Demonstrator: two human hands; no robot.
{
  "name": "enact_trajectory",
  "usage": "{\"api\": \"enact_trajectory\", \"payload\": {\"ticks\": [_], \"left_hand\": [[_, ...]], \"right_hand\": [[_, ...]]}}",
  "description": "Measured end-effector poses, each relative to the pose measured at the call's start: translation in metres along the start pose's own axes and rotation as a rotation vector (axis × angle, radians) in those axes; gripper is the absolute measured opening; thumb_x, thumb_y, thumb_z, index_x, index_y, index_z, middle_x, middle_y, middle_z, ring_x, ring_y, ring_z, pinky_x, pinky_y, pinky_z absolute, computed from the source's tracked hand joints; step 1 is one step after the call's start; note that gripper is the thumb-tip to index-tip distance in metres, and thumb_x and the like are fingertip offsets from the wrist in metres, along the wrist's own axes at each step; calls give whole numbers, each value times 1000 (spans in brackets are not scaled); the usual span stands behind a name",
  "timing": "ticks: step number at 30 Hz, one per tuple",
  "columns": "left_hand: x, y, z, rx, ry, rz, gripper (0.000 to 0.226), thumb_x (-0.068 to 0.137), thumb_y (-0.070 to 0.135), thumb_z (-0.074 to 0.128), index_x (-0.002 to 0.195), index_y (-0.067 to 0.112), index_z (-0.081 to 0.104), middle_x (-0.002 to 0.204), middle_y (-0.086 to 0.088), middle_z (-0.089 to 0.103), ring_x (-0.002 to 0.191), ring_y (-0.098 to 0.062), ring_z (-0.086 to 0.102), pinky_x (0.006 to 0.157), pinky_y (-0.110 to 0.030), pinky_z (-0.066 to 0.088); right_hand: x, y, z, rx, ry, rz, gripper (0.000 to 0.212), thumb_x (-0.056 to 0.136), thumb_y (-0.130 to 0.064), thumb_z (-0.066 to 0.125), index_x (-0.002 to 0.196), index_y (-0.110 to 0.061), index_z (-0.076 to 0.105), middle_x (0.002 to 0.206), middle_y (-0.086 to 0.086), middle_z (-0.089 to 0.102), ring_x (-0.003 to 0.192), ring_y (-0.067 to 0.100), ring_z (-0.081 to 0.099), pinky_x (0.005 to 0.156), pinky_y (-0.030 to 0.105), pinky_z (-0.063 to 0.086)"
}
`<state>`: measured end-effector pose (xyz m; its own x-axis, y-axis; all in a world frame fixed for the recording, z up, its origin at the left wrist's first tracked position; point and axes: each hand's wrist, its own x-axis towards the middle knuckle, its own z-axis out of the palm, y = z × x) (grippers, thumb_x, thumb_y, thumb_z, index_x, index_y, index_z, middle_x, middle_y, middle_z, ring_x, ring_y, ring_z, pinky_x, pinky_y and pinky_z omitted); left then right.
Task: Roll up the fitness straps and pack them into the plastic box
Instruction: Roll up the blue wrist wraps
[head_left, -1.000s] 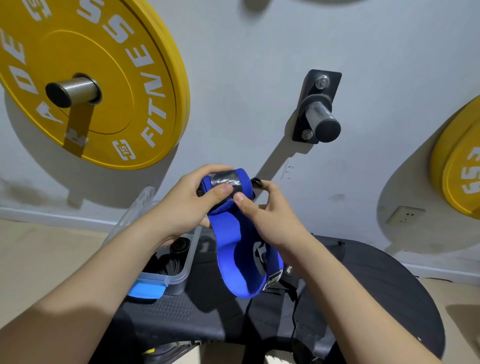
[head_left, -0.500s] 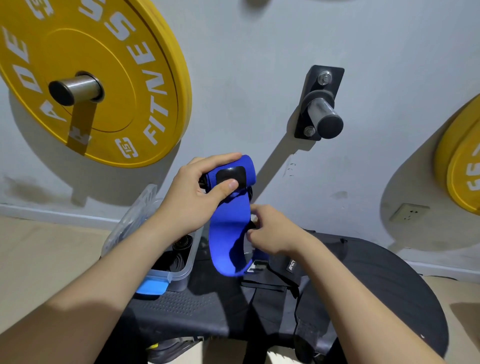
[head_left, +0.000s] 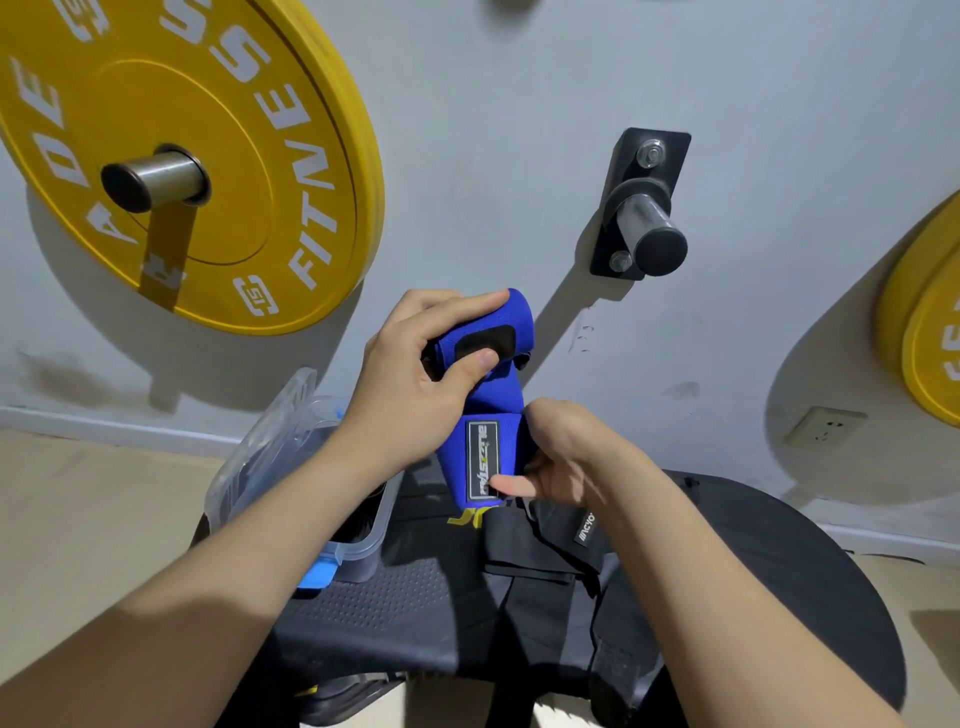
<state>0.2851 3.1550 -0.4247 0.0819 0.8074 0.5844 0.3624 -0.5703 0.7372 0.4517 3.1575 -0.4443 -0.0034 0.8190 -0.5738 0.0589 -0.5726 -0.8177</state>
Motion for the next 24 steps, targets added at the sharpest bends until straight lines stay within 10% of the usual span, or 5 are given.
{"api": "enact_trajectory", "payload": {"ticks": [17, 20, 24], "left_hand": [[20, 4, 31, 207, 331, 148, 48, 97, 3, 75, 139, 25, 73, 137, -8, 55, 128, -25, 57, 114, -33, 47], [23, -3, 35, 223, 248, 32, 50, 96, 6, 77, 141, 27, 71, 136, -6, 55, 126, -26, 56, 113, -30, 44], [23, -21, 41, 269, 75, -25, 52, 92, 9, 79, 139, 29, 67, 132, 1, 56, 121, -29, 56, 107, -42, 47]], "right_hand": [[11, -12, -14, 944, 458, -53, 25, 106, 4, 38, 128, -4, 47, 116, 21, 62, 69, 45, 70, 55, 51, 66], [11, -11, -17, 325, 723, -248, 26, 102, -9, 44, 124, -21, 34, 122, 10, 57, 80, 32, 66, 72, 46, 62], [4, -8, 4, -99, 474, -459, 37, 90, -27, 63, 120, -23, 42, 107, 2, 63, 90, 27, 68, 64, 35, 51]]}}
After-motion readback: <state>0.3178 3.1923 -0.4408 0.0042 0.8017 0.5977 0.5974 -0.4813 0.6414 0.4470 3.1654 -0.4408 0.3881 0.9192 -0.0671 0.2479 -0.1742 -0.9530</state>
